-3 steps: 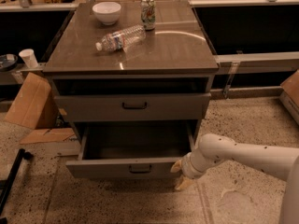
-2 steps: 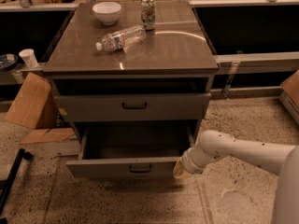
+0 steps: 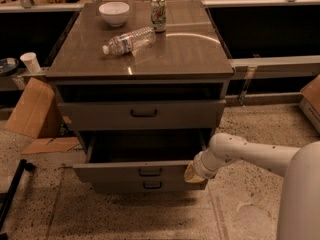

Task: Close middle drawer

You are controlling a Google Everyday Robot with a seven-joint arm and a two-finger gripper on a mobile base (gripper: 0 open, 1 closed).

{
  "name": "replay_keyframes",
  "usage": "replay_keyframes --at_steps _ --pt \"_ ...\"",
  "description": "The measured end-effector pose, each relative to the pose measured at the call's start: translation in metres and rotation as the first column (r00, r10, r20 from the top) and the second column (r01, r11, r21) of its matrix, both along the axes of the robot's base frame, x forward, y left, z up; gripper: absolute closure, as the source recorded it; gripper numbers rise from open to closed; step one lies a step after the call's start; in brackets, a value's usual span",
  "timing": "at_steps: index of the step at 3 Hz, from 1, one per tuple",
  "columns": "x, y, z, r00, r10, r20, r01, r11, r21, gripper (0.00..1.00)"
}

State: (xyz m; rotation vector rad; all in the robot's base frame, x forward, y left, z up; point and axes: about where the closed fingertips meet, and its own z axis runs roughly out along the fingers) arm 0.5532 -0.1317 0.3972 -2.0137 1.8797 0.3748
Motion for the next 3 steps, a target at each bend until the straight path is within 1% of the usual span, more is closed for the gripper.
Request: replay_keyframes --at_steps 1,2,3 --pt "0.022 -0.002 -0.005 0.9997 -0.025 -0.004 0.025 1.000 -0.007 1.00" --pt "0.035 -0.006 -0.008 0.9990 -0.045 -0.007 0.045 0.999 -0.002 1.00" --pt "0.036 -0.005 -0.008 0.9989 -0.045 -0.006 0.045 0.999 -0.001 0.73"
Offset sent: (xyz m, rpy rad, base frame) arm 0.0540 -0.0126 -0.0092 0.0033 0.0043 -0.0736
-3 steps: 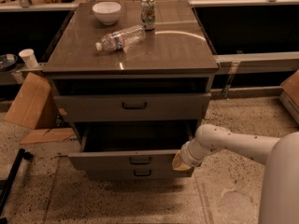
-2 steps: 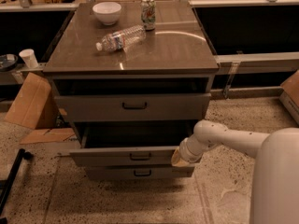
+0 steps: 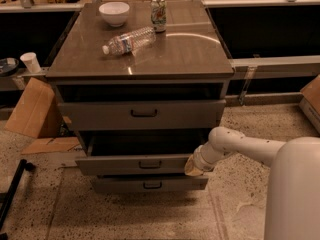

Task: Close middle drawer

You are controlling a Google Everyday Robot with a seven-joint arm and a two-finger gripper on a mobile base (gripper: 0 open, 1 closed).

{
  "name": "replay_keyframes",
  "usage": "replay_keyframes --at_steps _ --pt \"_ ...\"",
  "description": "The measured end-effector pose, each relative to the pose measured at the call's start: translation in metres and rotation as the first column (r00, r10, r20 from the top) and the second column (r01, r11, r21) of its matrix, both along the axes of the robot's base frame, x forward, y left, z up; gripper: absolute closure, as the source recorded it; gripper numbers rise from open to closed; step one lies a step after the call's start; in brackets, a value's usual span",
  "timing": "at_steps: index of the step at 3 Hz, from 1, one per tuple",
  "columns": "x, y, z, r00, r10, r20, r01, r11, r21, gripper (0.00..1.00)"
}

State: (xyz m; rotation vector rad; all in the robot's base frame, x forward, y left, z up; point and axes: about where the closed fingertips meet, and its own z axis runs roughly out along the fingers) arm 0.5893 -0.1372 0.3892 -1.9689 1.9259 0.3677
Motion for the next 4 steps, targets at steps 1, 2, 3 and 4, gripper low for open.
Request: replay_keyframes --at_steps 1,2,3,4 --pt "0.000 0.000 0.000 1.0000 0.000 0.000 0.000 1.000 0.000 0.50" --pt "0.005 0.001 -0.001 0.9999 0.007 0.013 -0.007 1.000 0.003 0.27" --pt "0.011 0.002 -0.002 0.9997 0.010 0.024 -0.010 1.000 0.009 0.00" --pt "0.037 0.004 -0.004 0.9981 0.013 0.061 -0.015 0.999 0.033 0.00"
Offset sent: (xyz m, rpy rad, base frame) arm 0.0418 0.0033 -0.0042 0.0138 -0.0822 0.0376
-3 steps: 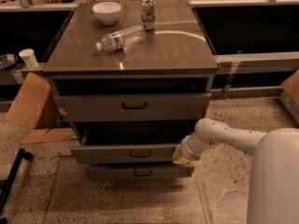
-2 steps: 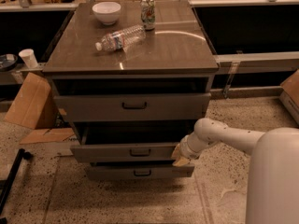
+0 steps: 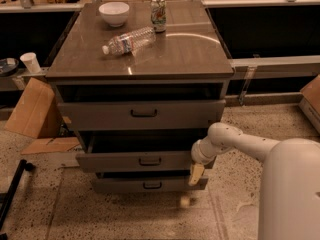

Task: Close middle drawer

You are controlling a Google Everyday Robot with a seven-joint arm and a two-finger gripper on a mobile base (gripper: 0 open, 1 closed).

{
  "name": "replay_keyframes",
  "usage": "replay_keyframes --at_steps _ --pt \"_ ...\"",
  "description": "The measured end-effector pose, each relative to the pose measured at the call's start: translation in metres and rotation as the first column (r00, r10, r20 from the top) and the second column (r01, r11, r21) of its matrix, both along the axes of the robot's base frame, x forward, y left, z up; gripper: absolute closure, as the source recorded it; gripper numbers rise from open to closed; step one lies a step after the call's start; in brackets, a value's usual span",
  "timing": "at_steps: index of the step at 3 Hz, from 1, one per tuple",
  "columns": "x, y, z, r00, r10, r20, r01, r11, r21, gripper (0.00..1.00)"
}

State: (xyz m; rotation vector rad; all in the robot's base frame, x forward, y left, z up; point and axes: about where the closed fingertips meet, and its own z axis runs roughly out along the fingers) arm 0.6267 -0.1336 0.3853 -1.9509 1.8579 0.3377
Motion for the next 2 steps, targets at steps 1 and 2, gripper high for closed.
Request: replay_keyframes --at_steps 1,2 --pt "0.0182 0.0024 0.0001 0.9995 0.002 0.030 -0.003 1.000 0.031 0.00" --pt "0.0157 0.0027 0.0020 0.9995 0.010 0.030 -0.011 0.999 0.031 0.00"
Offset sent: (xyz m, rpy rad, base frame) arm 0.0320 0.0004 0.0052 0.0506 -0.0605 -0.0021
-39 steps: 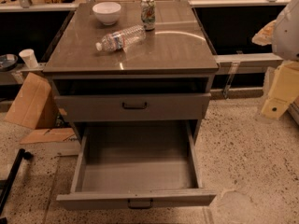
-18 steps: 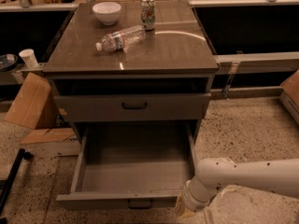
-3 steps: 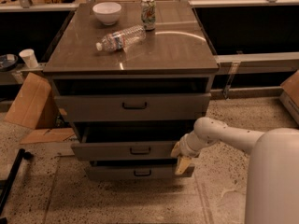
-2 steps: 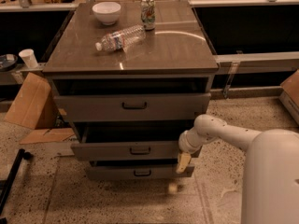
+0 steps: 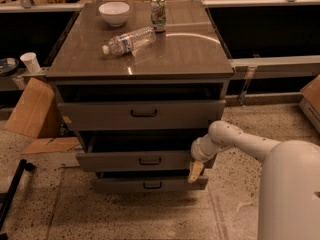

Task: Close middle drawer

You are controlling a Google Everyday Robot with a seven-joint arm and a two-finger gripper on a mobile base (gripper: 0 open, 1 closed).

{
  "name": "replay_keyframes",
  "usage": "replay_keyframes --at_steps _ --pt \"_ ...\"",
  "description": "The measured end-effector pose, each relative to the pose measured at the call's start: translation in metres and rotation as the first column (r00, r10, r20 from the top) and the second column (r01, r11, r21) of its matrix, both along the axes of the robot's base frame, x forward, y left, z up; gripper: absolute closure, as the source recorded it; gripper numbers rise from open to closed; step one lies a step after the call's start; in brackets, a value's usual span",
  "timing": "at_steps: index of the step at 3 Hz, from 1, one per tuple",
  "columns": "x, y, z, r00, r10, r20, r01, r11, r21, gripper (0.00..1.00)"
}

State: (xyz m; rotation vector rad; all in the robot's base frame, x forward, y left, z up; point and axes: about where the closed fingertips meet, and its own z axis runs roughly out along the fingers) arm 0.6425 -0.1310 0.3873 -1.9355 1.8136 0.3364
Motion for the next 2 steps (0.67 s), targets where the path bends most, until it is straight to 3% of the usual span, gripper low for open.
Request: replay_keyframes --at_steps 1,2 --pt "-0.007 0.001 0.005 0.9997 0.023 0.000 -0.023 1.000 0.000 0.00" --pt "-0.029 -0.006 0.030 0.9983 0.057 -0.010 -0.057 0.998 -0.006 0.00"
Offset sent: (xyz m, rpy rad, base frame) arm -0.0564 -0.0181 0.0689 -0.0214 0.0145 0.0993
